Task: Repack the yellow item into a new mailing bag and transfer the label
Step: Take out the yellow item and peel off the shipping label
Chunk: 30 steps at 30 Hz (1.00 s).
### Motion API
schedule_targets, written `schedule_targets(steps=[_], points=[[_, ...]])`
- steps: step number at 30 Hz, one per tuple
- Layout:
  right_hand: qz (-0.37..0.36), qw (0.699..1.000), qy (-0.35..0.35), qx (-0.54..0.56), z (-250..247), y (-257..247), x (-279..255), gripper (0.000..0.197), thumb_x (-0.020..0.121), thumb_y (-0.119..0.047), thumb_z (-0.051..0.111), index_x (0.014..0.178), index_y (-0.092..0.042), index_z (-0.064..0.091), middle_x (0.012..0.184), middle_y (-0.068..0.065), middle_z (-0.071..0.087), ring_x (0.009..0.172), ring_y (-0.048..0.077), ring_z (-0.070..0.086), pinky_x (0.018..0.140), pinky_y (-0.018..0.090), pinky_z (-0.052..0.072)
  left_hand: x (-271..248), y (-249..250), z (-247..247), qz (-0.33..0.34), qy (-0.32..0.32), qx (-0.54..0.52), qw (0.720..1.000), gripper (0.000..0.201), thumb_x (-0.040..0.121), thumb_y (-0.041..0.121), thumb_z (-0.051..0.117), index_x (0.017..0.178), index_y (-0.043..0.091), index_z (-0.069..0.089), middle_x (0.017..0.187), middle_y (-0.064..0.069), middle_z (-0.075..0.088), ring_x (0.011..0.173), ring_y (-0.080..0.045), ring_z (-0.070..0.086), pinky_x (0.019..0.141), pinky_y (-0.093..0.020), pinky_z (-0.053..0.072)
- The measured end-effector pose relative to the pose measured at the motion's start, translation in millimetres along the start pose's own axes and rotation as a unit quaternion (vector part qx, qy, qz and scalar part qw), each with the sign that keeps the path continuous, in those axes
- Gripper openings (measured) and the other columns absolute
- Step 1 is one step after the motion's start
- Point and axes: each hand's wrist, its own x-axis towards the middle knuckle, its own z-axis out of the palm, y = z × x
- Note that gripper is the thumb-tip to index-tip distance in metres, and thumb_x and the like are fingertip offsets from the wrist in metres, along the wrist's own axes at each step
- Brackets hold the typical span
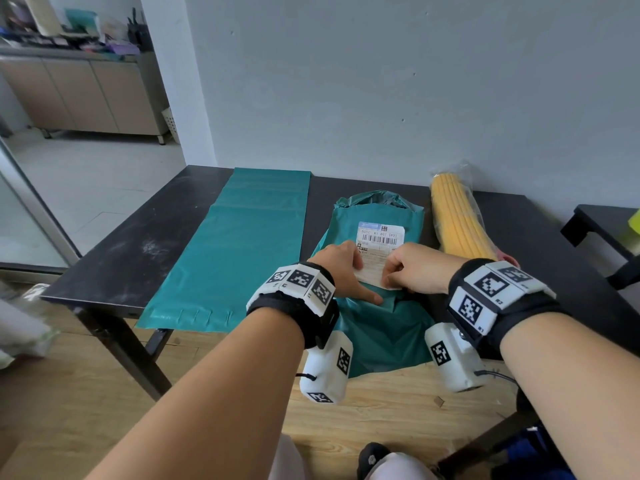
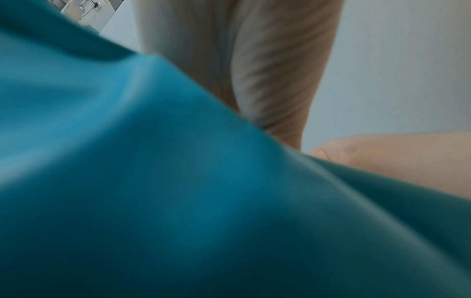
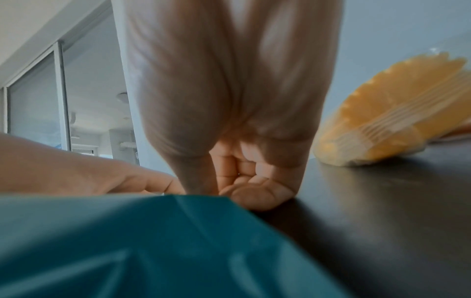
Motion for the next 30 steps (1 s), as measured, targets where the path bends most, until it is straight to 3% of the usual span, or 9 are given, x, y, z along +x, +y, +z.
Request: schedule_targets(steps=[4, 8, 11, 19, 22, 25, 27, 30], points=[[0.002, 0.998, -0.008, 0.069, -3, 9, -5, 0.018, 0.086, -0.033, 0.067, 0.084, -0.015, 0.072, 0.092, 0.004, 0.071, 0.084, 0.020, 0.068, 0.079, 0.033, 0.057, -1, 1, 0, -0.004, -0.003, -0.002, 1.000, 0.068, 0.062, 0.051, 0.082, 0.112, 0.020, 0.050, 0.112, 0.000, 0.054, 0.091, -0.016, 0.051, 0.076, -0.027, 0.043], [-0.009, 0.996, -0.026, 0.085, -4, 12, -10, 0.008, 0.079, -0.020, 0.077, 0.083, -0.019, 0.069, 0.086, -0.003, 0.067, 0.082, 0.013, 0.063, 0.067, 0.022, 0.054, 0, 1, -2, -0.005, -0.007, 0.002, 1.000, 0.068, 0.062, 0.051, 0.082, 0.112, 0.020, 0.049, 0.108, 0.002, 0.053, 0.091, -0.015, 0.050, 0.076, -0.027, 0.041], [0.006, 0.998, -0.018, 0.068, -4, 12, -5, 0.010, 0.080, -0.018, 0.076, 0.076, -0.022, 0.067, 0.084, -0.002, 0.067, 0.085, 0.018, 0.065, 0.072, 0.026, 0.055, 0, 1, -3, -0.002, -0.011, 0.006, 1.000, 0.067, 0.063, 0.050, 0.082, 0.113, 0.019, 0.049, 0.103, 0.005, 0.050, 0.090, -0.015, 0.049, 0.076, -0.026, 0.041], [0.028, 0.997, -0.001, 0.074, -2, 10, -1, 0.007, 0.081, -0.017, 0.075, 0.084, -0.018, 0.068, 0.099, 0.006, 0.070, 0.095, 0.028, 0.069, 0.080, 0.034, 0.057, 1, 1, -5, -0.003, -0.023, 0.005, 1.000, 0.065, 0.063, 0.051, 0.082, 0.110, 0.021, 0.048, 0.103, 0.006, 0.051, 0.093, -0.016, 0.052, 0.080, -0.029, 0.045], [0.034, 0.996, -0.025, 0.080, -7, 9, -4, 0.013, 0.081, -0.028, 0.074, 0.086, -0.017, 0.070, 0.098, 0.006, 0.070, 0.092, 0.024, 0.068, 0.074, 0.029, 0.057, 1, -1, -8, -0.004, -0.036, -0.009, 0.999, 0.064, 0.064, 0.047, 0.083, 0.110, 0.021, 0.047, 0.098, 0.006, 0.051, 0.089, -0.016, 0.052, 0.080, -0.030, 0.047], [0.032, 0.995, -0.021, 0.090, -15, 9, -8, 0.047, 0.073, -0.057, 0.071, 0.093, -0.015, 0.074, 0.093, 0.007, 0.072, 0.088, 0.022, 0.068, 0.078, 0.032, 0.058, 2, -3, -13, -0.010, -0.048, -0.035, 0.998, 0.070, 0.064, 0.041, 0.085, 0.120, 0.024, 0.045, 0.083, 0.009, 0.049, 0.080, -0.015, 0.053, 0.073, -0.029, 0.046], [-0.002, 0.998, 0.023, 0.065, -17, 4, -9, 0.041, 0.073, -0.053, 0.074, 0.091, -0.016, 0.077, 0.092, 0.004, 0.073, 0.089, 0.020, 0.067, 0.083, 0.036, 0.055, 3, -3, -14, -0.010, -0.050, -0.039, 0.998, 0.076, 0.064, 0.040, 0.085, 0.125, 0.027, 0.043, 0.081, 0.010, 0.049, 0.080, -0.015, 0.054, 0.074, -0.029, 0.047], [-0.048, 0.998, 0.039, 0.032, -12, -12, -1, 0.021, 0.074, -0.035, 0.079, 0.089, -0.020, 0.077, 0.088, -0.009, 0.070, 0.087, 0.009, 0.063, 0.081, 0.029, 0.052, 3, -5, -17, -0.005, -0.052, -0.037, 0.998, 0.080, 0.064, 0.036, 0.086, 0.131, 0.028, 0.042, 0.092, 0.007, 0.054, 0.086, -0.017, 0.055, 0.078, -0.028, 0.047]])
